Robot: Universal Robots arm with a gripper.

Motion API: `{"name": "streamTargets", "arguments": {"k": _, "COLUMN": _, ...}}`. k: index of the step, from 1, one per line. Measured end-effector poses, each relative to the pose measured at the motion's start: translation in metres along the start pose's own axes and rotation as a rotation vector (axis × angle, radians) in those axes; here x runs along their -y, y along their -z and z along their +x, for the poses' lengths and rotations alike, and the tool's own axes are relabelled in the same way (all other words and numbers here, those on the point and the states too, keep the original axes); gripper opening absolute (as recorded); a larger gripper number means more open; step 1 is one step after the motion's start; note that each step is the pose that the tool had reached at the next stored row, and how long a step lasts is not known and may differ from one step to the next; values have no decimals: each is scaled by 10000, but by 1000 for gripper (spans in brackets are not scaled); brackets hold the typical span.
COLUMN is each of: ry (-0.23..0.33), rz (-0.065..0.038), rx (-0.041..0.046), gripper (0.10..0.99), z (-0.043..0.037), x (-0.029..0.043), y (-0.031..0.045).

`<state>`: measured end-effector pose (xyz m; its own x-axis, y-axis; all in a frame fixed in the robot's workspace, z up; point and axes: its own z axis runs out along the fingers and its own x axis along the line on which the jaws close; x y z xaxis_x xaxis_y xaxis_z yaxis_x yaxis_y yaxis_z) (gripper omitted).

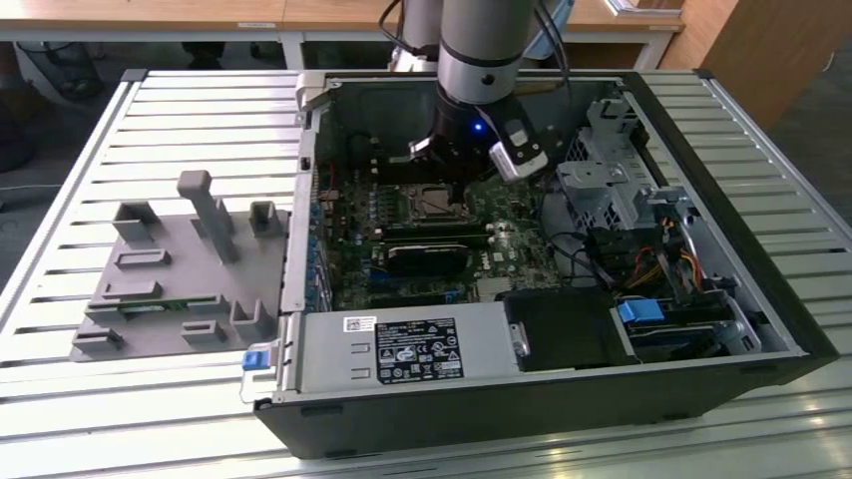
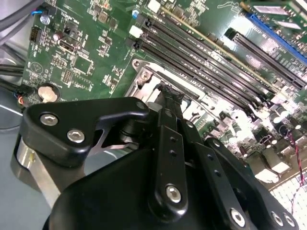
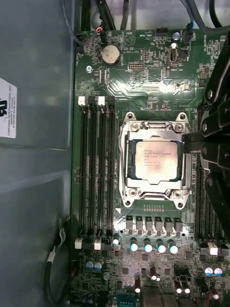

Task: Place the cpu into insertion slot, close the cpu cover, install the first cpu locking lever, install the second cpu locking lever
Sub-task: 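Install the second cpu locking lever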

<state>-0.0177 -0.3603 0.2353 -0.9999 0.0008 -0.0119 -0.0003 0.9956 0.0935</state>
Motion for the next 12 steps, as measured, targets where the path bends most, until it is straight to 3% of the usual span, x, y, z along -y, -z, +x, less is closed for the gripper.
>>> {"name": "streamTargets", "arguments": {"k": 7, "ry": -1, "rz": -36, "rx": 0, "gripper": 106, "z": 5, "x": 96, "y": -9}}
{"name": "streamTargets", "arguments": {"k": 12, "ry": 0, "rz": -37, "rx": 0, "gripper": 106, "z": 65, "x": 141, "y": -8}}
